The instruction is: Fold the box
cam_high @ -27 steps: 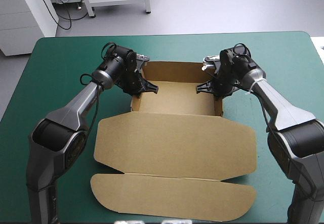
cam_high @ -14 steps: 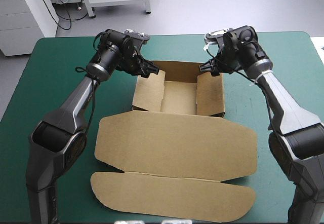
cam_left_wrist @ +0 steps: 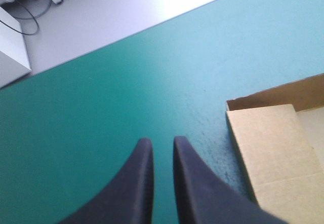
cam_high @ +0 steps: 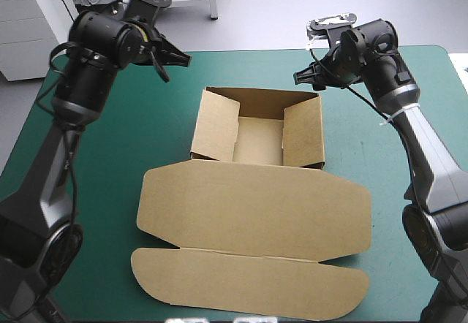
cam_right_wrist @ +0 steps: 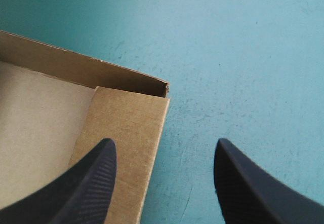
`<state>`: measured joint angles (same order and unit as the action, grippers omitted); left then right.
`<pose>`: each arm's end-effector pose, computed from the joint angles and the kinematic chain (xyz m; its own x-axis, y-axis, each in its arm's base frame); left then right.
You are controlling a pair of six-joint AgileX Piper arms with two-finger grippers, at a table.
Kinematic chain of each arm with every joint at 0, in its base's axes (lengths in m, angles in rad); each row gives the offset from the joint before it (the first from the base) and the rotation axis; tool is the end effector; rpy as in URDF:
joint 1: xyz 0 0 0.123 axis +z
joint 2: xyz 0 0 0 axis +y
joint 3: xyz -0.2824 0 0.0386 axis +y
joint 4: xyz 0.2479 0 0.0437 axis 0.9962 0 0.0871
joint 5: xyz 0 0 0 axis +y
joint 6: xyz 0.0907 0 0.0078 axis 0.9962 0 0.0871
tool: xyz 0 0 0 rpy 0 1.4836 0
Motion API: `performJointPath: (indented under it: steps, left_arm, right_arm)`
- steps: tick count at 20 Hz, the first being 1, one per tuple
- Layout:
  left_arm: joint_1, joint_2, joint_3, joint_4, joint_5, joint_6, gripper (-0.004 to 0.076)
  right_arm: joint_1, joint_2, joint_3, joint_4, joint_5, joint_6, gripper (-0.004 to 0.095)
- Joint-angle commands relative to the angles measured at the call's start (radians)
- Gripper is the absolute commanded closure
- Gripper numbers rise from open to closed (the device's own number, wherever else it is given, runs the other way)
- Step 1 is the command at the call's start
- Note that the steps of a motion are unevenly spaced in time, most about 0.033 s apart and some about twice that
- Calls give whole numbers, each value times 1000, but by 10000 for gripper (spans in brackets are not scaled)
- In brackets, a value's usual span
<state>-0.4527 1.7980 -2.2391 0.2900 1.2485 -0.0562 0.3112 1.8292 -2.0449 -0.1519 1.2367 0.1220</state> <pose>0.3465 -0.1410 0.4778 -0.5749 0.3203 -0.7530 0.2576 0.9442 0.2050 0.3810 0.1089 0.4096 -0.7772 -0.1753 -0.6044 -0.1664 0.9835 -0.0714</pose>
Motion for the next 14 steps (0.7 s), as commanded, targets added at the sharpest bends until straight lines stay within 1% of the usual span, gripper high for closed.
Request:
performJointPath:
  steps: [1,4,5,6,8,9,10,12,13,14]
  left_arm:
    - [-3,-152,17,54,47,13,734]
    - [-3,-289,118,-4,47,13,734]
    - [-3,-362,193,-9,47,17,734]
    - [-3,-398,237,-9,47,20,734]
    - [-3,-500,381,-26,47,20,734]
    - [-3,-568,488,-53,47,27,734]
    - [-3,-605,548,-58,45,32,734]
    - [-3,-732,771,-49,29,34,734]
    - [-3,-762,826,-47,29,34,734]
    - [-3,-813,919,-47,23,34,734]
  right_arm:
    - [-5,-58,-28,-33,-32,22,378]
    - [-5,-58,-28,-18,-32,35,378]
    - [-5,-58,-28,-18,-32,39,378]
    - [-5,-56,-28,-18,-32,42,378]
    - [-9,-47,-19,-11,-32,67,378]
    - [-12,-45,14,12,-32,67,378]
    - [-13,-45,28,19,-32,67,378]
    - [-13,-39,96,33,-32,70,378]
    - [-13,-37,118,41,-32,75,378]
    - [-13,-35,157,41,-32,74,378]
